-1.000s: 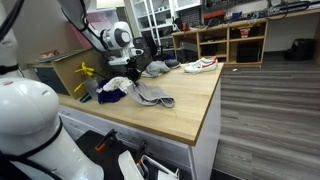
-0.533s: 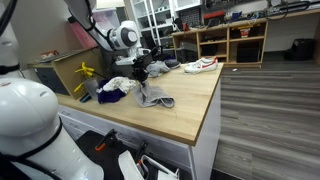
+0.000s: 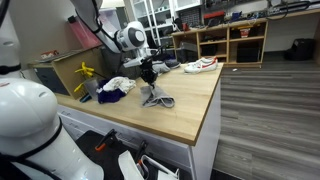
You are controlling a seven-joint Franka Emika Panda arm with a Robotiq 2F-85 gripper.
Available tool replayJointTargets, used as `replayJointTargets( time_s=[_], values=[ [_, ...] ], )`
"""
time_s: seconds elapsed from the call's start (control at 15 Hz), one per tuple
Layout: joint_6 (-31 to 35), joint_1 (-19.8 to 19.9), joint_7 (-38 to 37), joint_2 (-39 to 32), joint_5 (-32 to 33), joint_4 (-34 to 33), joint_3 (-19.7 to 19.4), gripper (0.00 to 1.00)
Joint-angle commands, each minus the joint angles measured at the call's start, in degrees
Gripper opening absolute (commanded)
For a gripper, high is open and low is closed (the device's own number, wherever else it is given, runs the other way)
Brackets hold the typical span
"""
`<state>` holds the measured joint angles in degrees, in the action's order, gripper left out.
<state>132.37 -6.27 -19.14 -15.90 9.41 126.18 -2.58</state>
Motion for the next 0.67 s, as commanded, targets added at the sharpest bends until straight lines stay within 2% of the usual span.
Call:
replayJointTargets(
  time_s=[0.0, 0.2, 0.6],
  values=[
    [0.0, 0.3, -1.1, -1.1, 2.6, -0.7, -0.8, 0.01],
    [0.3, 1.4, 1.4, -1.7, 1.4, -1.1, -0.4, 0.01],
    [6.8, 5.9, 16.2, -3.8, -7.0, -2.2, 2.0, 0.01]
  ],
)
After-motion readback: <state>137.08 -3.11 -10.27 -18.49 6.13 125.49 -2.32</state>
